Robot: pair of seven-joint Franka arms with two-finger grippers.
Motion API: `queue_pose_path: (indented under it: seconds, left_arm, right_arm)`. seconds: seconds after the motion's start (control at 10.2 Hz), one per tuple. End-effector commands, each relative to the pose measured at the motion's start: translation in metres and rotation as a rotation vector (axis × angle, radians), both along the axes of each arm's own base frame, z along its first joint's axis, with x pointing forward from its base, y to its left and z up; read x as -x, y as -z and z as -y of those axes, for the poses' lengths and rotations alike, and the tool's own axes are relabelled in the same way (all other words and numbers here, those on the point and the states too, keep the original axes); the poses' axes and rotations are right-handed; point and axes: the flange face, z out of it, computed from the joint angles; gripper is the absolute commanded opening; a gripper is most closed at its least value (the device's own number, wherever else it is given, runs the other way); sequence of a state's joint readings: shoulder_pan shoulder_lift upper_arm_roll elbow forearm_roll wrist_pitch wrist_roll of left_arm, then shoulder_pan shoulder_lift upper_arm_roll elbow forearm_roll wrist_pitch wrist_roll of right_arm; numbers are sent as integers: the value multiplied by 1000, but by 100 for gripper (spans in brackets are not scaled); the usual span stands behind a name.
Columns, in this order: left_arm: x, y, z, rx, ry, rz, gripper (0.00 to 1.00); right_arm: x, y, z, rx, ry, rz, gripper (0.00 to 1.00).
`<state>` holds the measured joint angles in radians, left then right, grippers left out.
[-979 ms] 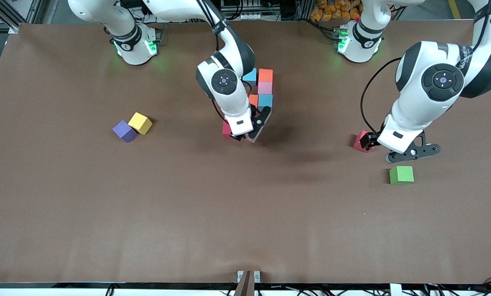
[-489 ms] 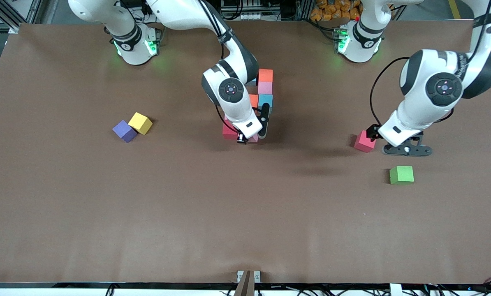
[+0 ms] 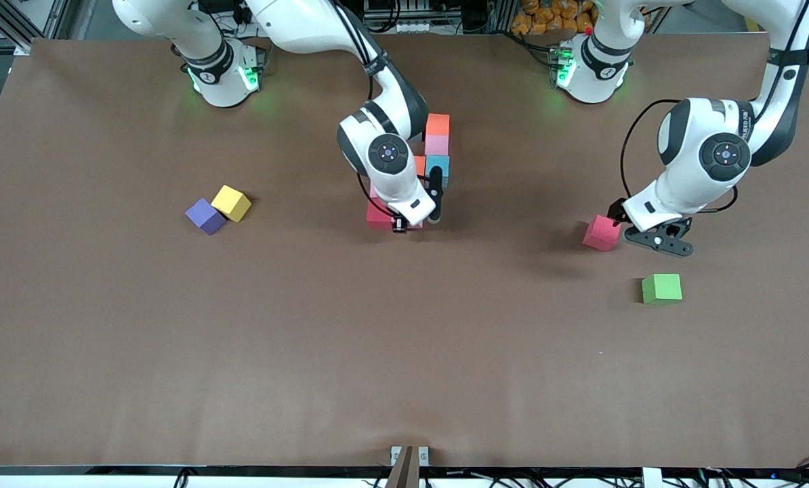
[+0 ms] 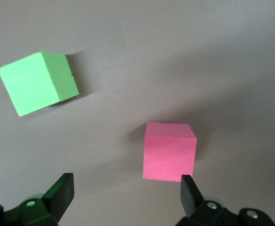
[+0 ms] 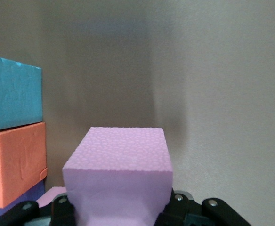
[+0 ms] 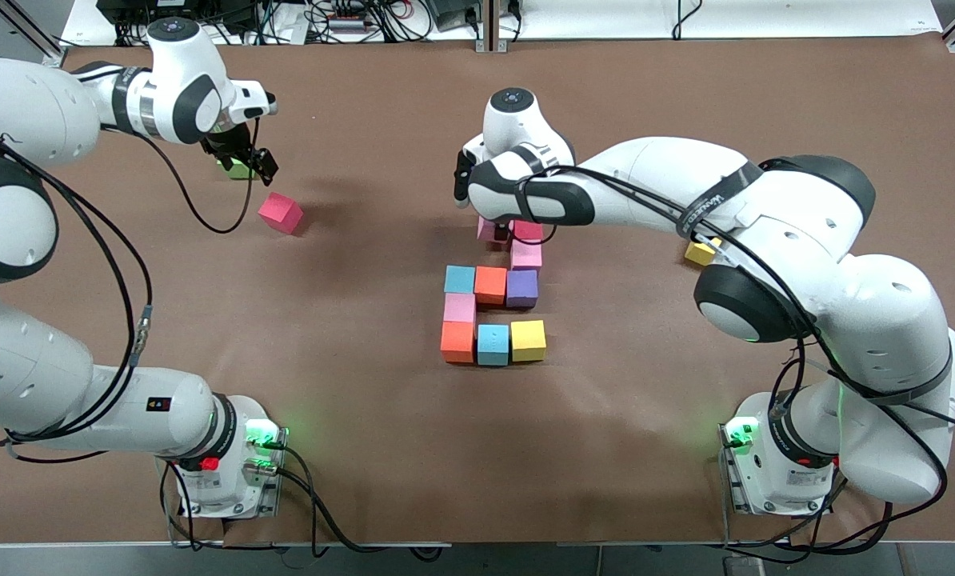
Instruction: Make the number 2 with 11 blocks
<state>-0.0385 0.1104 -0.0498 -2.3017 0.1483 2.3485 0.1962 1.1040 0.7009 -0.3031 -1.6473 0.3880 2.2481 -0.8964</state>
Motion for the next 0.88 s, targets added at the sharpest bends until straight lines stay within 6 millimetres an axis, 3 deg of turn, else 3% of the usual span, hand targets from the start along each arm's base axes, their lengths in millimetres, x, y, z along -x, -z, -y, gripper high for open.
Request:
queue_pose_path:
  seconds: [0.0, 0.39, 0.78]
  left_arm:
    - [11, 13, 5, 7, 43, 14, 100]
    - [17, 42, 19, 59, 22, 9, 100]
    - [19, 67, 18, 69, 21, 6, 100]
  right_arm:
    - [4, 4, -6, 36, -2, 15, 0]
    - [4, 7, -6, 68, 22, 26, 0]
    - [5, 11, -7, 100, 25, 50, 0]
